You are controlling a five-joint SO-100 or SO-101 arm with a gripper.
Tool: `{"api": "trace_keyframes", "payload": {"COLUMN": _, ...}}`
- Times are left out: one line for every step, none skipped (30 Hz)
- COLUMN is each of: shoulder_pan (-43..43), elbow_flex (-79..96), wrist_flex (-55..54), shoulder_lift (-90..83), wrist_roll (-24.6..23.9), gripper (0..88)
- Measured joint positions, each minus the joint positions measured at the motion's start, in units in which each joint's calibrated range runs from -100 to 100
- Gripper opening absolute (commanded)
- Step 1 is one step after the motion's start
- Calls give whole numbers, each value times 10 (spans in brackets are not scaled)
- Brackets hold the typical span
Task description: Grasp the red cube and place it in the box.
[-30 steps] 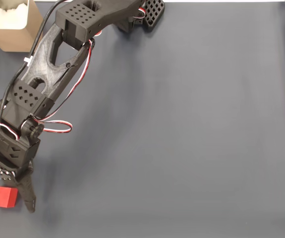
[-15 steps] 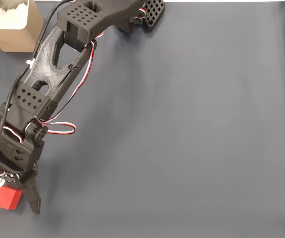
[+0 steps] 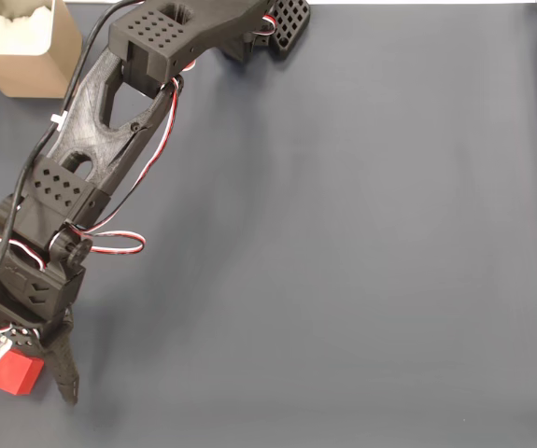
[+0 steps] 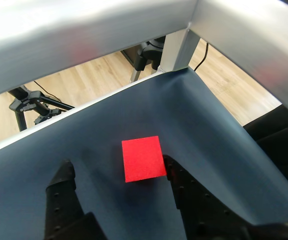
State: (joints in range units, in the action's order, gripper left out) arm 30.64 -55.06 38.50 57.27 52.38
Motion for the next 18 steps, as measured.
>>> {"api": "trace_keyframes", "payload": {"shoulder_pan": 0, "elbow_flex": 0, "wrist_flex": 0, "shoulder_lift": 0, "wrist_roll": 0, "gripper": 397}}
{"api": "trace_keyframes", "payload": {"shoulder_pan": -1, "elbow_flex": 0, "wrist_flex": 0, "shoulder_lift": 0, "wrist_roll": -2, "gripper": 395}}
{"api": "trace_keyframes", "payload": {"shoulder_pan": -1, "elbow_flex": 0, "wrist_flex": 0, "shoulder_lift": 0, "wrist_roll": -3, "gripper": 393}}
{"api": "trace_keyframes", "payload": {"shoulder_pan": -1, "elbow_flex": 0, "wrist_flex": 0, "shoulder_lift": 0, "wrist_roll": -3, "gripper": 392}}
{"api": "trace_keyframes", "payload": {"shoulder_pan": -2, "elbow_flex": 0, "wrist_flex": 0, "shoulder_lift": 0, "wrist_roll": -4, "gripper": 390}}
{"api": "trace_keyframes", "payload": {"shoulder_pan": -2, "elbow_flex": 0, "wrist_flex": 0, "shoulder_lift": 0, "wrist_roll": -4, "gripper": 386}}
{"api": "trace_keyframes", "payload": {"shoulder_pan": -3, "elbow_flex": 0, "wrist_flex": 0, "shoulder_lift": 0, "wrist_roll": -4, "gripper": 382}}
{"api": "trace_keyframes", "payload": {"shoulder_pan": -3, "elbow_flex": 0, "wrist_flex": 0, "shoulder_lift": 0, "wrist_roll": -4, "gripper": 376}}
{"api": "trace_keyframes", "payload": {"shoulder_pan": -3, "elbow_flex": 0, "wrist_flex": 0, "shoulder_lift": 0, "wrist_roll": -4, "gripper": 369}}
{"api": "trace_keyframes", "payload": {"shoulder_pan": -3, "elbow_flex": 0, "wrist_flex": 0, "shoulder_lift": 0, "wrist_roll": -4, "gripper": 361}}
{"api": "trace_keyframes", "payload": {"shoulder_pan": -3, "elbow_flex": 0, "wrist_flex": 0, "shoulder_lift": 0, "wrist_roll": -4, "gripper": 348}}
{"api": "trace_keyframes", "payload": {"shoulder_pan": -3, "elbow_flex": 0, "wrist_flex": 0, "shoulder_lift": 0, "wrist_roll": -4, "gripper": 331}}
{"api": "trace_keyframes", "payload": {"shoulder_pan": -3, "elbow_flex": 0, "wrist_flex": 0, "shoulder_lift": 0, "wrist_roll": -4, "gripper": 309}}
{"api": "trace_keyframes", "payload": {"shoulder_pan": -3, "elbow_flex": 0, "wrist_flex": 1, "shoulder_lift": 0, "wrist_roll": -4, "gripper": 290}}
{"api": "trace_keyframes", "payload": {"shoulder_pan": -3, "elbow_flex": 0, "wrist_flex": 3, "shoulder_lift": 0, "wrist_roll": -4, "gripper": 275}}
{"api": "trace_keyframes", "payload": {"shoulder_pan": -3, "elbow_flex": 0, "wrist_flex": 4, "shoulder_lift": 0, "wrist_roll": -4, "gripper": 261}}
{"api": "trace_keyframes", "payload": {"shoulder_pan": -3, "elbow_flex": 0, "wrist_flex": 4, "shoulder_lift": 0, "wrist_roll": -4, "gripper": 254}}
{"api": "trace_keyframes", "payload": {"shoulder_pan": -3, "elbow_flex": 0, "wrist_flex": 4, "shoulder_lift": 0, "wrist_roll": -3, "gripper": 247}}
